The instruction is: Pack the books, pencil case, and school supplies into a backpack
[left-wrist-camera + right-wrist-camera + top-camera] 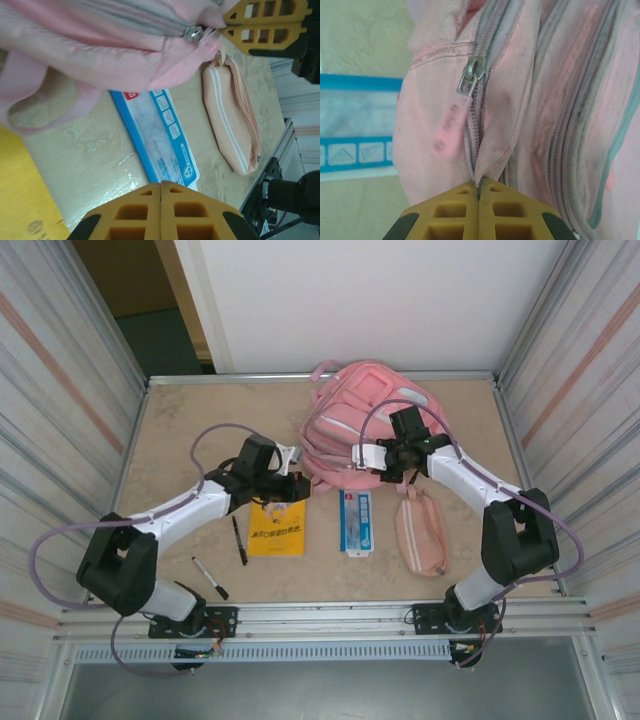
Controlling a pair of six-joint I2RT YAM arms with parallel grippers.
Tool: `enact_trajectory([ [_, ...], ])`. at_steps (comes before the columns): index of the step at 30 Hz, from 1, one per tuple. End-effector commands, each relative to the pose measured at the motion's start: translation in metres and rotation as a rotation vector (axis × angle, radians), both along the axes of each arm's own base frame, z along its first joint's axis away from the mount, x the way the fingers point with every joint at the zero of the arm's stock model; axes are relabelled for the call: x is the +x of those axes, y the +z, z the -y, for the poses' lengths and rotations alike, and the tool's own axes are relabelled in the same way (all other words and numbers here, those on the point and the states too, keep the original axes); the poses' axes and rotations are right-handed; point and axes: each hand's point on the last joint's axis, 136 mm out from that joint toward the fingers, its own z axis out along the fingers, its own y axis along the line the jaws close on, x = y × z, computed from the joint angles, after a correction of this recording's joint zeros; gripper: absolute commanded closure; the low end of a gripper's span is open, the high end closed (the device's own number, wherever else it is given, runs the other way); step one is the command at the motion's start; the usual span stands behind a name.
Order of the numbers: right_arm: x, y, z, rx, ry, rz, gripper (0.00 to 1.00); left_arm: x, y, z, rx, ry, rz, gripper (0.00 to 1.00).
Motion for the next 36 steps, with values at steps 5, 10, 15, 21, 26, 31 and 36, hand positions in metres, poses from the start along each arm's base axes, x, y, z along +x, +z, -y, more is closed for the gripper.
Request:
enact_trajectory([
  [5, -0.022, 0.027, -0.025, 0.212, 0.003, -0.032, 0.87, 0.012, 0.036, 0.030, -0.102, -0.058, 0.047, 0.66],
  [10, -0.018, 0.037, -0.016, 0.317, -0.187, -0.061, 0.73, 0.016, 0.019, 0.033, -0.041, -0.036, 0.020, 0.53],
  [15, -0.012, 0.068, 0.003, 0.517, -0.461, -0.032, 0.59, 0.005, 0.010, 0.044, 0.166, -0.070, 0.168, 0.48],
  [21, -0.003, 0.088, 0.081, 0.755, -1.131, 0.001, 0.44, 0.009, -0.002, 0.049, 0.440, -0.002, 0.260, 0.48],
  [26, -0.029, 0.081, 0.152, 0.897, -1.654, -0.040, 0.19, 0.015, -0.013, 0.058, 0.640, 0.008, 0.316, 0.46],
  [31, -0.050, 0.082, 0.164, 0.978, -1.694, -0.146, 0.16, 0.017, -0.019, 0.067, 0.739, -0.060, 0.379, 0.43],
  [36, -0.061, 0.080, 0.169, 0.984, -1.679, -0.137, 0.19, 0.020, -0.030, 0.069, 0.815, -0.163, 0.448, 0.36],
])
